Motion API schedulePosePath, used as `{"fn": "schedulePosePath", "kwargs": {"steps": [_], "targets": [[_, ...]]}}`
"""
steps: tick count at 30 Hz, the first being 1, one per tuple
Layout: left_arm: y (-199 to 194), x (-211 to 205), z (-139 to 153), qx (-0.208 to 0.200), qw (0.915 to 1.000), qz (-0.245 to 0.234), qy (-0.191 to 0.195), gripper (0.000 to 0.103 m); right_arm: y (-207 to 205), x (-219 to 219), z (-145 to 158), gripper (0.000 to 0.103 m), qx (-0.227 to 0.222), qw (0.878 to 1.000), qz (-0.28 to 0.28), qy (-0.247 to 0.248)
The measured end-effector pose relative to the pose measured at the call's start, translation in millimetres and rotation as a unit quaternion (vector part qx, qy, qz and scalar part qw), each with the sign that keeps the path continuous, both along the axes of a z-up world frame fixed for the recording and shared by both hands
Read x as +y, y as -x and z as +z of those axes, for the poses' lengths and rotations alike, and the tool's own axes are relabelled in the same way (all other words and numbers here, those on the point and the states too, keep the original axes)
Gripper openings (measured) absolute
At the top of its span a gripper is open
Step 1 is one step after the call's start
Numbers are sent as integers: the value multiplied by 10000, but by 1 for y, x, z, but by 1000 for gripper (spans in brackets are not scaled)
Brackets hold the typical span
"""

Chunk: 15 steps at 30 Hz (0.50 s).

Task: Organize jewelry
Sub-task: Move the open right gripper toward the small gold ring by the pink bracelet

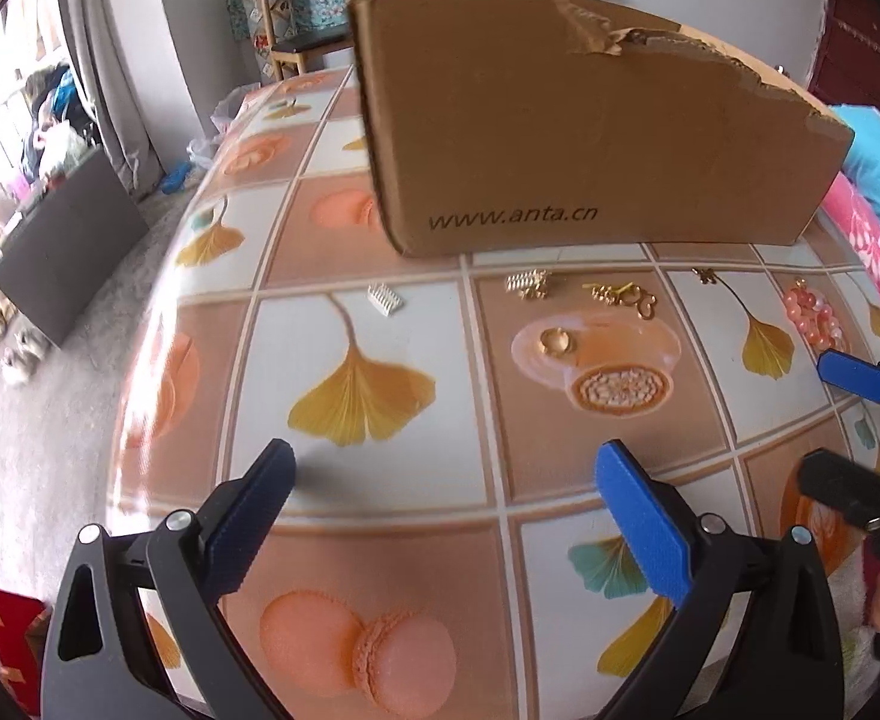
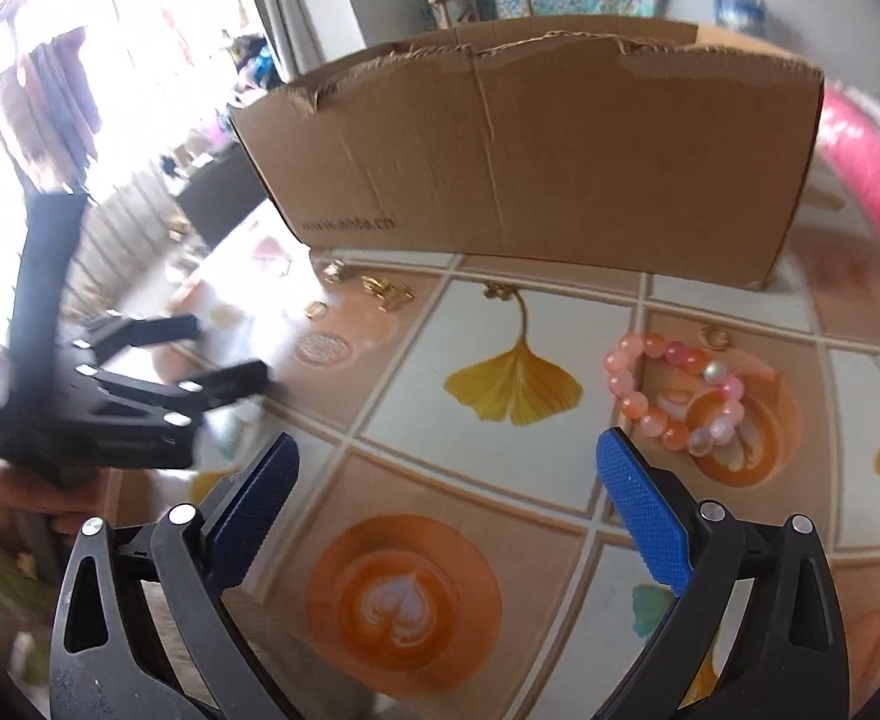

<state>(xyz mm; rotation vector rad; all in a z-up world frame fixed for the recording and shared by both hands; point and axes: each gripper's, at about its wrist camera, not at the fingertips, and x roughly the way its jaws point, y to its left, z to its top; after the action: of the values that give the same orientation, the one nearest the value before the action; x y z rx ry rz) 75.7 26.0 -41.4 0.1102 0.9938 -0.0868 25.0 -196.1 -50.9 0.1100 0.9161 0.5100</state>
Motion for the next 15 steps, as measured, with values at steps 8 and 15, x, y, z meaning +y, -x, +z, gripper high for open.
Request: {"fn": "schedulePosePath", "kwargs": {"steps": [8, 15], "targets": [[-25, 0, 5, -385, 9985, -75, 389, 81, -12, -17, 13, 70, 74, 9998, 65, -156], [-25, 3, 10, -350, 9933, -120, 1092, 49, -9, -16, 26, 44, 231, 9994, 268, -63]]}}
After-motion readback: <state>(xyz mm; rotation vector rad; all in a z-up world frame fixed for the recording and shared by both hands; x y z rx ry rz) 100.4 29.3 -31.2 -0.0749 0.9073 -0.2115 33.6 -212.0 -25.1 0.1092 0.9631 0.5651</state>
